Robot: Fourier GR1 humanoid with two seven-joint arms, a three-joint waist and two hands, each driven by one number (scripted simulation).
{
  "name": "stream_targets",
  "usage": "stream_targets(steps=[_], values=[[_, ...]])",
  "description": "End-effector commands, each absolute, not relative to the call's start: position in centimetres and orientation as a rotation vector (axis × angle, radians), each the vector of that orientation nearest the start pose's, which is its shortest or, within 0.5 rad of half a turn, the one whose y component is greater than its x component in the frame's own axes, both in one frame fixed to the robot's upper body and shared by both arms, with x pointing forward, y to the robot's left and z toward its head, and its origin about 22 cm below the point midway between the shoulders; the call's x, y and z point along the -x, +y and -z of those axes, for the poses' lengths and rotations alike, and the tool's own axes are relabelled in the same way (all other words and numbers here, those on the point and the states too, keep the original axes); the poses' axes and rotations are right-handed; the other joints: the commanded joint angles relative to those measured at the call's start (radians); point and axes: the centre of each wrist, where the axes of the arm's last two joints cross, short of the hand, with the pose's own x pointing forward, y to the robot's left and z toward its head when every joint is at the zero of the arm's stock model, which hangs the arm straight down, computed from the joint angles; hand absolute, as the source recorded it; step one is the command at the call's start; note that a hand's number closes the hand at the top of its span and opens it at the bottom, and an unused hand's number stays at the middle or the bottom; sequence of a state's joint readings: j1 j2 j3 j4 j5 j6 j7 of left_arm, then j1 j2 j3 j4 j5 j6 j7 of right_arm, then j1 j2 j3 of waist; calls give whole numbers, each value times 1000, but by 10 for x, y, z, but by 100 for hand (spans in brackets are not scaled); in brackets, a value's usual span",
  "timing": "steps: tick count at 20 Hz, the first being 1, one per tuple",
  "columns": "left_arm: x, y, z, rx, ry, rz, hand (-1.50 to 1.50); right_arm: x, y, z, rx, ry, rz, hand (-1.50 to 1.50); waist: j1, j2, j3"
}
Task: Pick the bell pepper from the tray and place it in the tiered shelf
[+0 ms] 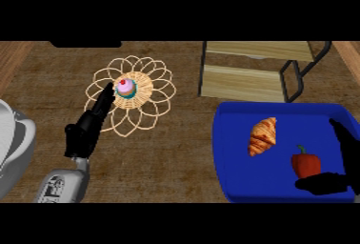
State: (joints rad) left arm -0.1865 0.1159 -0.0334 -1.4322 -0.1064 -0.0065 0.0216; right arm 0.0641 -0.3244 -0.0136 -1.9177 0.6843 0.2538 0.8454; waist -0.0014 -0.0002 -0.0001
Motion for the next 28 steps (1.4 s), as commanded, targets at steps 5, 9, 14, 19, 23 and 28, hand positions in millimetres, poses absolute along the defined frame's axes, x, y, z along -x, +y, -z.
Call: stream_targets(steps=[5,9,14,19,23,28], values=[[-287,221,-23,-107,-1575,259,0,-225,-295,-72,952,-762,-569,-150,1,0,0],[-279,229,-34,-109,-1581,241,0,-225,-278,-61,957,-764,-556,-150,2,0,0],[-278,241,-16,-110,-1575,262,0,-215,-296,-51,941,-762,-560,-150,0,0,0],[-288,218,-21,-99,-1572,249,0,-223,-303,-45,909,-785,-566,-150,-1,0,0],[-272,213,-8,-93,-1578,254,0,-234,-297,-36,900,-752,-564,-150,2,0,0],[-283,220,-23,-110,-1573,235,0,-211,-281,-23,884,-717,-675,150,-1,-1,0]])
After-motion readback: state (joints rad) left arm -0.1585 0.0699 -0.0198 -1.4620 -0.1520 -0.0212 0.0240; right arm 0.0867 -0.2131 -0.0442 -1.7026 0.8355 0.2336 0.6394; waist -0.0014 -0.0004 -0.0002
